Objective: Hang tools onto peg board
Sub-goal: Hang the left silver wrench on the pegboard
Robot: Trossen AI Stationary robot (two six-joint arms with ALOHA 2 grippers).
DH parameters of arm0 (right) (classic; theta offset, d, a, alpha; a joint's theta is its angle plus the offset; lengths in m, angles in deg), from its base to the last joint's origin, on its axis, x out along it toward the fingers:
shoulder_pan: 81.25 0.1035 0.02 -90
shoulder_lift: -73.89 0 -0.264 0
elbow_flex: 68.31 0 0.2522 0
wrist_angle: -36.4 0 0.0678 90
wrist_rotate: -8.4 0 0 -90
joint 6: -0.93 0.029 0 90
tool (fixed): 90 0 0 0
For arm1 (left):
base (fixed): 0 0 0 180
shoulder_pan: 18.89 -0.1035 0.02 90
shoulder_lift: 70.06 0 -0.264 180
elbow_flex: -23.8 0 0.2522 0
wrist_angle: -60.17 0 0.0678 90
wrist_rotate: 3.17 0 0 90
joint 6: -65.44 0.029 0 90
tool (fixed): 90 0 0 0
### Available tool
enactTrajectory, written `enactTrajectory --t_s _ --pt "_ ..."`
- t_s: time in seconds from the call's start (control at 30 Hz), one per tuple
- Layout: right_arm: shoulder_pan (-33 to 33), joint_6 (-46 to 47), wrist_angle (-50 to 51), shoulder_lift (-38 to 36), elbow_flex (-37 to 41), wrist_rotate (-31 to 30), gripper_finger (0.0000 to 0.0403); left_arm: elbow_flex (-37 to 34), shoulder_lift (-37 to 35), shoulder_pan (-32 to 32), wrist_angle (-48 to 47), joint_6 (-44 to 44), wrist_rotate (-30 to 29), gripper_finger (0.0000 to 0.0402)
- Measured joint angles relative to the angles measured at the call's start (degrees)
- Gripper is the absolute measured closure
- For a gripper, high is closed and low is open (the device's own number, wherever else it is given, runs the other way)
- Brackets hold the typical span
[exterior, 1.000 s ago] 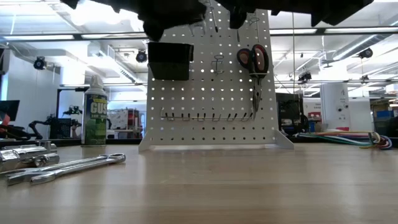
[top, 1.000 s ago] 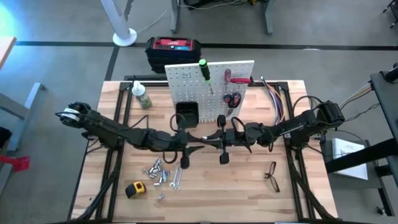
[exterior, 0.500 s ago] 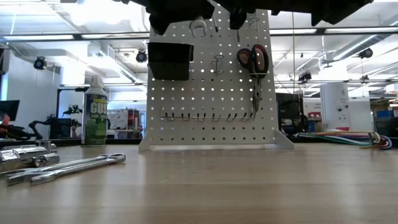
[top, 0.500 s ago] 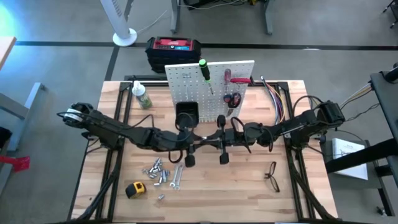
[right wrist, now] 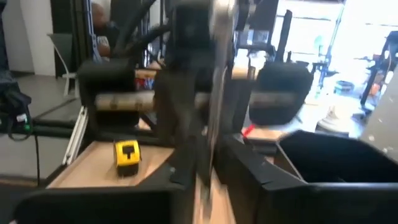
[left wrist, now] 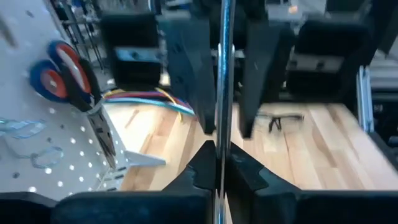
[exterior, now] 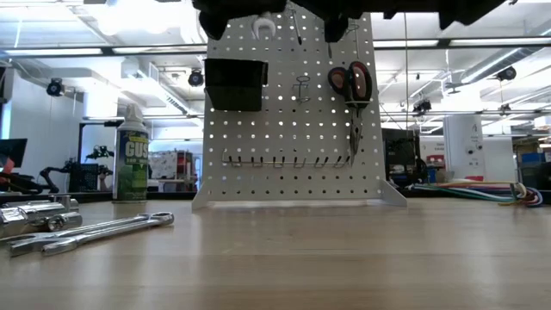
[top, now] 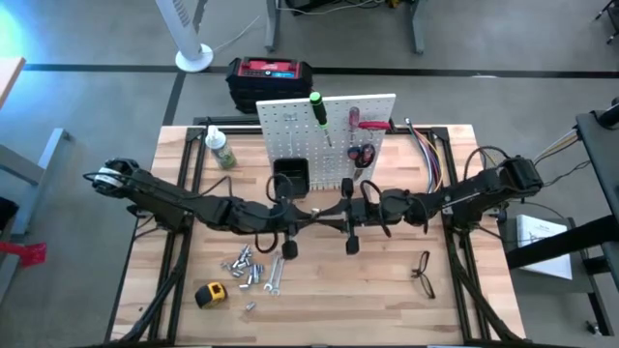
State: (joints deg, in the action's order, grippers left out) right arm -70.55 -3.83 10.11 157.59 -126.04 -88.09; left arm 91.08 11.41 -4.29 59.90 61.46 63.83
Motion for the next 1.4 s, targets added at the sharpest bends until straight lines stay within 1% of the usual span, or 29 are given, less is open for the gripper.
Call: enactTrajectory --t_s 0.2,0.33,0.4,0.5,0.73,0.83,1.0,1.23,1.4 --pt "0.02 1.49 7.92 -7.38 0.03 -1.02 0.0275 -2.45 -6.84 -0.43 -1.62 -1.03 -0.03 0.0400" --pt "0.02 2.52 12.63 -11.75 0.06 -1.06 0.0250 -2.70 -12.36 -2.02 -3.55 -1.03 0.24 0.0400" --pt "0.03 2.82 14.01 -13.01 0.12 -1.06 0.0242 -2.71 -14.46 -3.60 -4.07 -0.01 1.89 0.0400" --pt "0.04 2.93 14.59 -13.21 0.14 -1.06 0.0237 -2.71 -16.34 -6.15 -4.91 0.34 5.01 0.0400" --pt "0.04 2.93 13.99 -11.15 0.19 -1.11 0.0236 -2.71 -16.39 -15.15 -5.10 -3.06 19.55 0.0400" --pt "0.04 3.24 13.93 -10.61 0.23 -1.13 0.0236 -2.71 -15.48 -17.56 -4.94 -4.45 23.65 0.0400" --pt "0.00 3.24 13.72 -9.91 0.21 -1.15 0.0236 -2.71 -15.08 -18.81 -4.10 -4.70 25.57 0.0401" --pt "0.00 3.21 13.68 -9.83 0.19 -1.17 0.0236 -2.71 -15.41 -19.26 -3.76 -4.74 26.07 0.0401" --pt "0.00 3.24 13.41 -9.75 0.20 -1.19 0.0236 -2.71 -14.89 -21.76 -3.78 -7.30 28.41 0.0401"
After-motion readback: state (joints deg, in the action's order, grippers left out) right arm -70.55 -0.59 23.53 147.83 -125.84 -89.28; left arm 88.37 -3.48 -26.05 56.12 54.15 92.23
